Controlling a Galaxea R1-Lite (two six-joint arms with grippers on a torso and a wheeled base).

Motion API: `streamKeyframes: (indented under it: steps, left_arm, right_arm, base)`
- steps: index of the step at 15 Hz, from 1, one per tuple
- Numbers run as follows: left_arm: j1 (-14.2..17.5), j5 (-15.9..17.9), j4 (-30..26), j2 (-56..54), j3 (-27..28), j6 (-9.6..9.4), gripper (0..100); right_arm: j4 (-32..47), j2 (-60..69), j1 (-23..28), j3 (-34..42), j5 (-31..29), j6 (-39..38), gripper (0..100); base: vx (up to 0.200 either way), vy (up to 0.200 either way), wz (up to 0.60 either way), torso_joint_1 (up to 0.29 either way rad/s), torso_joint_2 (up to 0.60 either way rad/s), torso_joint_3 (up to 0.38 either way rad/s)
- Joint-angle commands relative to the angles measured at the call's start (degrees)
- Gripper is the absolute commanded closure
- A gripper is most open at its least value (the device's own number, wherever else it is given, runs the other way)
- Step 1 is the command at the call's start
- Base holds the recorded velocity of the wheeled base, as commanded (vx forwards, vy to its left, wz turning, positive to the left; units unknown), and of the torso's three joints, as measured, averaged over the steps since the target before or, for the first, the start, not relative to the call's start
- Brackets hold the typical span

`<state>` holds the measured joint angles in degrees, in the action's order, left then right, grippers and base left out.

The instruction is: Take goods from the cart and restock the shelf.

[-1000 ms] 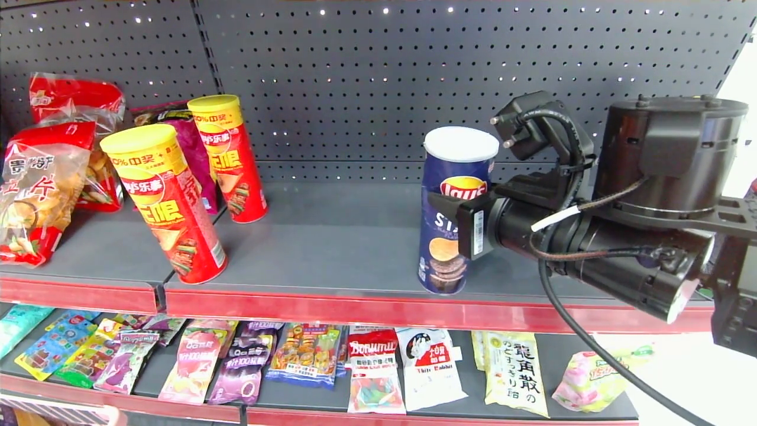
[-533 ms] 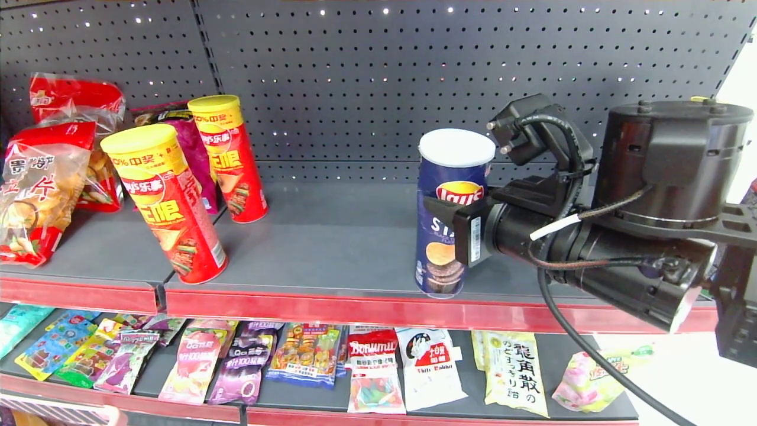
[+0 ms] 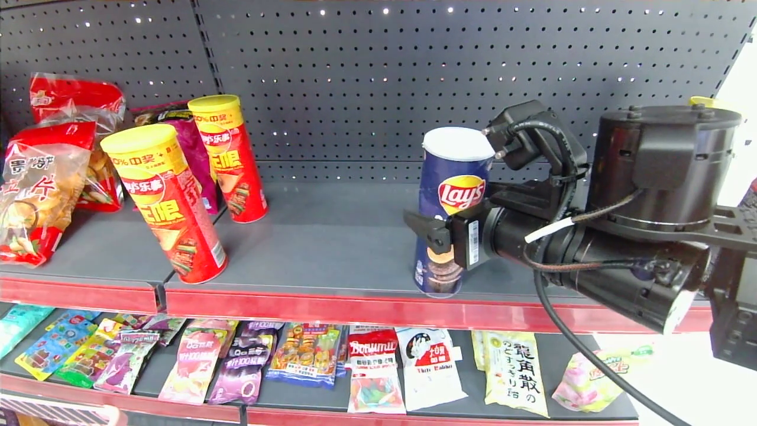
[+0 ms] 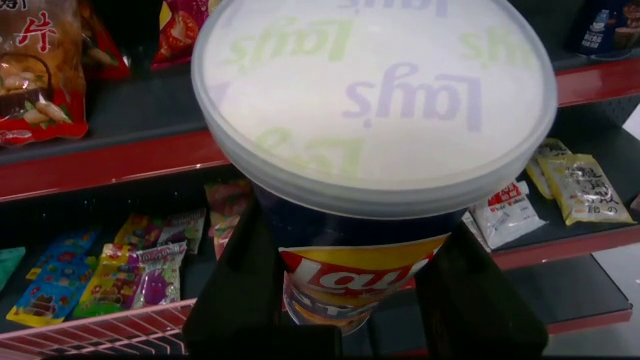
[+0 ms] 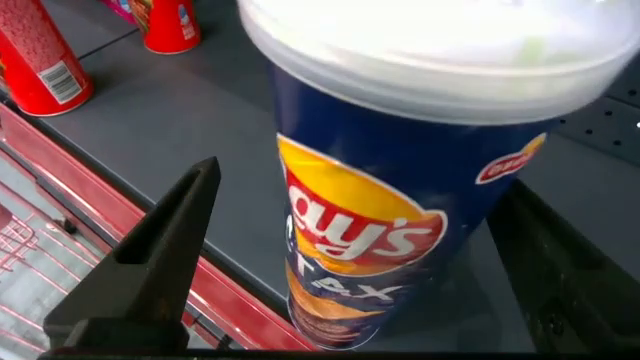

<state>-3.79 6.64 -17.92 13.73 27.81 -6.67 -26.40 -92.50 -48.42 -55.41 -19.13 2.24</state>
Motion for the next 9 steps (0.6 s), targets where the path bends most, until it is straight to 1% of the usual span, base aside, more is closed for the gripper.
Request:
streamKeyframes:
  steps: [1, 2, 5, 6, 9]
  left_arm:
    - [0.01, 0.04, -0.01, -0.02, -0.03, -0.01, 100]
    - [0.01, 0.04, -0.01, -0.02, -0.03, -0.01, 100]
    - [0.01, 0.12, -0.01, -0.02, -0.03, -0.01, 100]
    - [0.01, 0.21, -0.01, 0.07, -0.03, -0.01, 100]
    - [0.01, 0.39, -0.01, 0.51, -0.03, -0.01, 100]
  right_arm:
    - [-0.14, 0.57, -0.01, 0.3, -0.03, -0.05, 0]
    - [-0.14, 0.83, -0.01, 0.47, -0.03, -0.05, 0]
    - [-0.14, 4.88, 0.17, 5.57, -0.03, -0.05, 0]
    - [-0.14, 8.57, 0.17, 9.09, -0.03, -0.05, 0]
    - [0.04, 16.56, 0.08, 14.98, 0.32, 0.13, 0]
  base:
    - [0.0, 0.0, 0.0, 0.0, 0.0, 0.0]
    - [0.0, 0.0, 0.0, 0.0, 0.0, 0.0]
    - [0.0, 0.0, 0.0, 0.0, 0.0, 0.0]
    - [0.0, 0.0, 0.0, 0.0, 0.0, 0.0]
    - [0.0, 0.0, 0.0, 0.0, 0.0, 0.0]
